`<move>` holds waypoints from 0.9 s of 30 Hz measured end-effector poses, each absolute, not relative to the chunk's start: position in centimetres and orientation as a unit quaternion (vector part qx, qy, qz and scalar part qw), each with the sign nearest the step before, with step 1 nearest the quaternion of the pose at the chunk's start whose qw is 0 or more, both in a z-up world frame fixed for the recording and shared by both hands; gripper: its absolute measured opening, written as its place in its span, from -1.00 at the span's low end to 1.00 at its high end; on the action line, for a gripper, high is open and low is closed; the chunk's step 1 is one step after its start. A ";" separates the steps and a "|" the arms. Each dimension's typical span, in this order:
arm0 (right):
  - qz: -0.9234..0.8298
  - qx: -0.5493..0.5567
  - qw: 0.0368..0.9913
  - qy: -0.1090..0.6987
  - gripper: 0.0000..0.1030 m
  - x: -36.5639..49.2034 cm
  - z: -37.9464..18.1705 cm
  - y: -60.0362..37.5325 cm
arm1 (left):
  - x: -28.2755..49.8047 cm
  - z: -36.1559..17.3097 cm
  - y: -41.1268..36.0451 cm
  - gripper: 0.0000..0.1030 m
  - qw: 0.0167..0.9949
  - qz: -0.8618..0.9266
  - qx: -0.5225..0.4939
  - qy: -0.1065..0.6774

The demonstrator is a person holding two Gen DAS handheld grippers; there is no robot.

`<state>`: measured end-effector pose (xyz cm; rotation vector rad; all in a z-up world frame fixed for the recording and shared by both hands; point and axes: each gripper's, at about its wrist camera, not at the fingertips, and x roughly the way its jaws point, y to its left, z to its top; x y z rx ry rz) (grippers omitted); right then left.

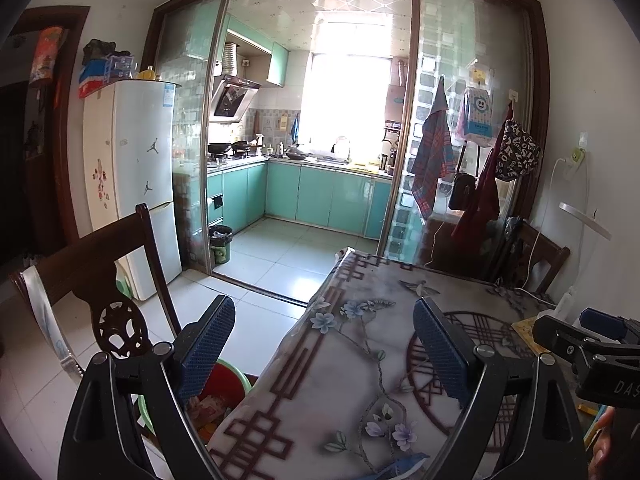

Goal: Collect trash

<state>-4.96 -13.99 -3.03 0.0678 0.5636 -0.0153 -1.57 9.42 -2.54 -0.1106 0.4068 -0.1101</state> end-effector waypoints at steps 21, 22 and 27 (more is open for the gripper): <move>-0.014 0.040 0.958 0.284 0.99 -4.6 -4.0 -15.1 | -0.2 -3.4 8.4 0.77 0.973 -0.070 -0.041 0.217; -0.014 0.041 0.958 0.285 0.99 -4.5 -4.0 -15.2 | -0.1 -3.4 8.4 0.77 0.972 -0.070 -0.039 0.219; -0.016 0.047 0.956 0.290 0.99 -4.3 -4.3 -15.8 | 0.7 -3.9 7.5 0.77 0.969 -0.078 -0.033 0.231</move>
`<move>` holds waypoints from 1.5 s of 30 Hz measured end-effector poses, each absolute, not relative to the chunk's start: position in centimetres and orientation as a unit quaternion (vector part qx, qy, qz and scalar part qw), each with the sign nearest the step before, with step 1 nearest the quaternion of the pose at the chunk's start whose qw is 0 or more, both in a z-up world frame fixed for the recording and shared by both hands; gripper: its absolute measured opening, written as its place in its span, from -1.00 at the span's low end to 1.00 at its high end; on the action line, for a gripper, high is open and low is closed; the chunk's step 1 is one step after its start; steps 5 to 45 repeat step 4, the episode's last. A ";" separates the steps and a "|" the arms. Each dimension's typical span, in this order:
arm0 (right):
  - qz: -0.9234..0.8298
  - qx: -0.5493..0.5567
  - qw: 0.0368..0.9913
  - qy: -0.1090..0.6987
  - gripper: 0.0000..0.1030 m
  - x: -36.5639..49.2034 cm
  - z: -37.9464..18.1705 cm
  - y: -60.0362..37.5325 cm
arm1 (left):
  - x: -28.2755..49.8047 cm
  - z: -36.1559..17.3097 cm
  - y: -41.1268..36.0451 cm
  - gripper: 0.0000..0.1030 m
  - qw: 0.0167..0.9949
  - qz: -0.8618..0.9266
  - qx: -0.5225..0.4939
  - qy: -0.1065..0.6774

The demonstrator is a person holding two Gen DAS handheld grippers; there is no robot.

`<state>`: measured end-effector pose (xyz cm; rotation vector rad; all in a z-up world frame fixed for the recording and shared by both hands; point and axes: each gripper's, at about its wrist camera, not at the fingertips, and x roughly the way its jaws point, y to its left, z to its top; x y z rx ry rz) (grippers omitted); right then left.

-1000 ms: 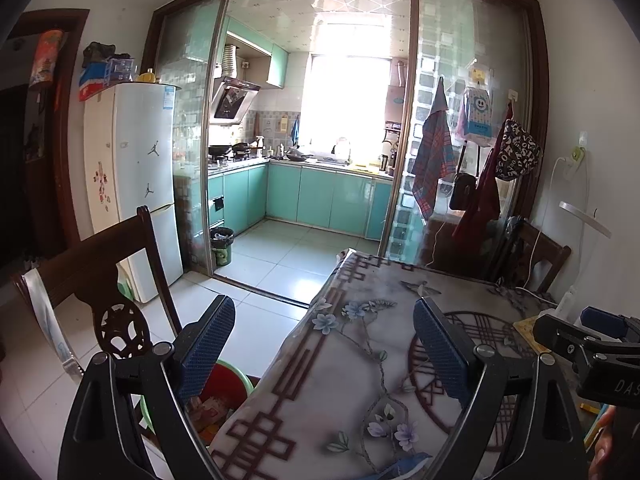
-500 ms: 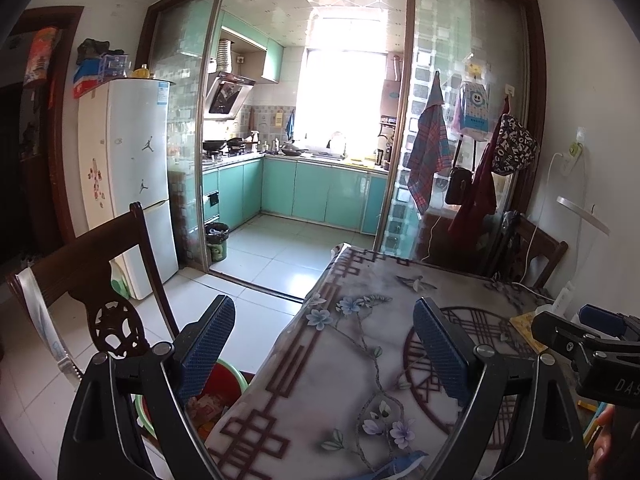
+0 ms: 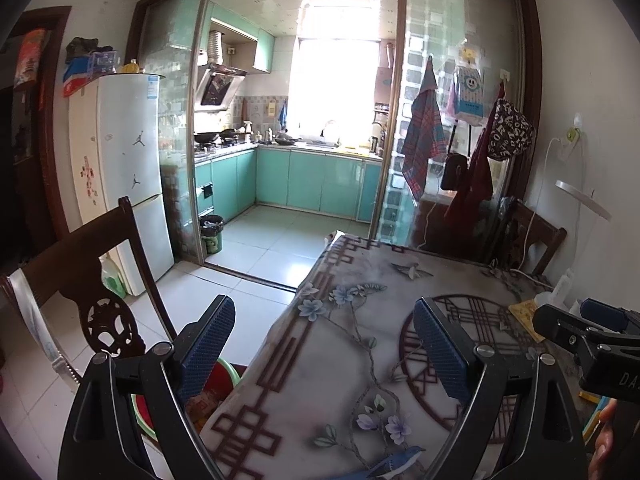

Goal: Collect trash

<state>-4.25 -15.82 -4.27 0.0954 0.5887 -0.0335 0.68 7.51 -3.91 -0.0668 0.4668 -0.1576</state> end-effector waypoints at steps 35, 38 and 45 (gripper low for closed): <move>-0.023 0.056 0.952 0.299 0.99 -3.9 -5.0 -16.9 | 1.7 -4.6 6.4 0.77 0.966 -0.082 -0.025 0.244; -0.023 0.056 0.952 0.299 0.99 -3.9 -5.0 -16.9 | 1.7 -4.6 6.4 0.77 0.966 -0.082 -0.025 0.244; -0.023 0.056 0.952 0.299 0.99 -3.9 -5.0 -16.9 | 1.7 -4.6 6.4 0.77 0.966 -0.082 -0.025 0.244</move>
